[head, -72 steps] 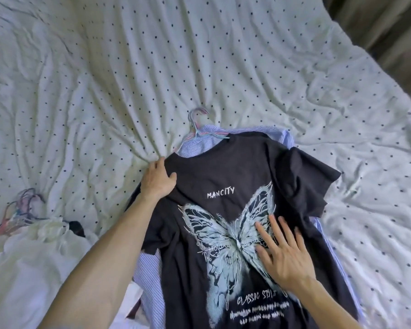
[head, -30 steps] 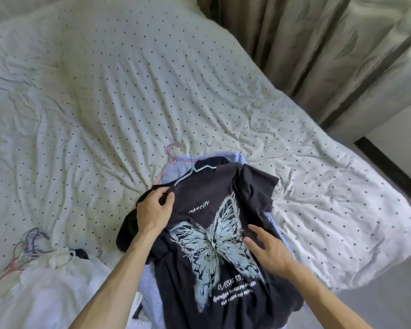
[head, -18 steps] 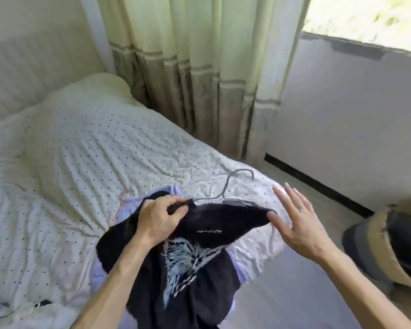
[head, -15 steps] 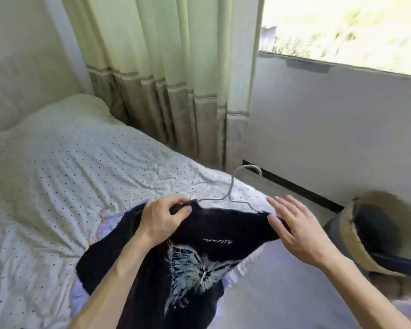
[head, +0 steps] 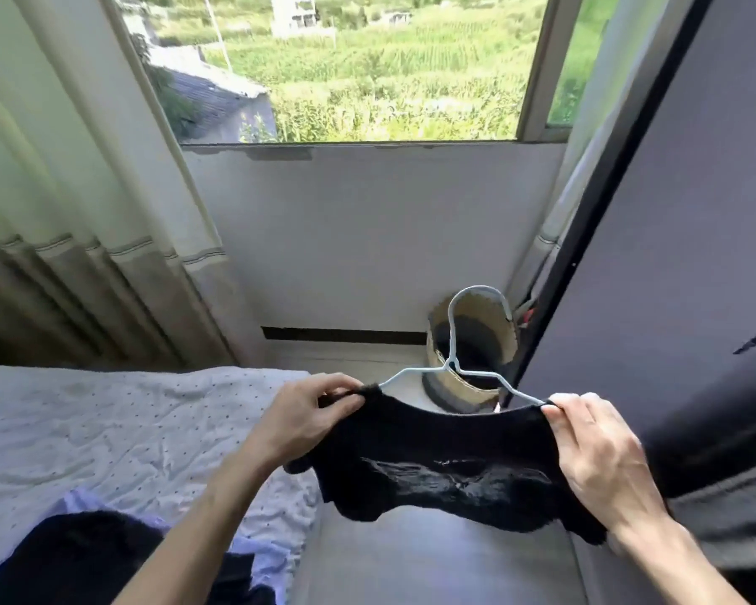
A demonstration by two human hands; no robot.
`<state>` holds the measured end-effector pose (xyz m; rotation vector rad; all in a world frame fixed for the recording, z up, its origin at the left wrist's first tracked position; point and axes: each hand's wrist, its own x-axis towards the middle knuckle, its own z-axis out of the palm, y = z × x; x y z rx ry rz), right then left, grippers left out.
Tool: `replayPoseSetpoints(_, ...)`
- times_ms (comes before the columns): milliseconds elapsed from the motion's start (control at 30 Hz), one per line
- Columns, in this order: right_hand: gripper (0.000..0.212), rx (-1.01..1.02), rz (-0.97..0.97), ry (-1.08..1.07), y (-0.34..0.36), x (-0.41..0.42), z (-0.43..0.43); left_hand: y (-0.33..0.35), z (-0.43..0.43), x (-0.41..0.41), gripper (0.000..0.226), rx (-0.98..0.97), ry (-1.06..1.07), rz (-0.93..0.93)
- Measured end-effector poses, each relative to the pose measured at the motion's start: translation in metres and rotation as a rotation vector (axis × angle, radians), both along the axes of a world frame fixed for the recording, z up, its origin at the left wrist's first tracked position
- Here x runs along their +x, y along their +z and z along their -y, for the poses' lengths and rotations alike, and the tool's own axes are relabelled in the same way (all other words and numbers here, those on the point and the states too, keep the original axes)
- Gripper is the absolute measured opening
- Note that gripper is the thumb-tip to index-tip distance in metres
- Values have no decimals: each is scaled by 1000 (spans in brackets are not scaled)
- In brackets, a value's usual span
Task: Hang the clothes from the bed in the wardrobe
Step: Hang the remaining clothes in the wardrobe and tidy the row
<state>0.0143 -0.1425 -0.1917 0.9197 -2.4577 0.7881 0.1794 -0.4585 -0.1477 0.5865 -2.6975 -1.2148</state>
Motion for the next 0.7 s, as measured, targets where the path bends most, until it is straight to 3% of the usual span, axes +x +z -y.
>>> replayPoseSetpoints(333,33,20,-71,-458,2,-23,-108,42,-83,-133,33,112,-550,52)
replayPoseSetpoints(533,28,19,-101,-552,17,-4,-145,41,-133,-178,26,99,-800,13)
replayPoseSetpoints(700,34,23,13,-812,13,27,-179,32,-159,-200,26,190,-1014,139)
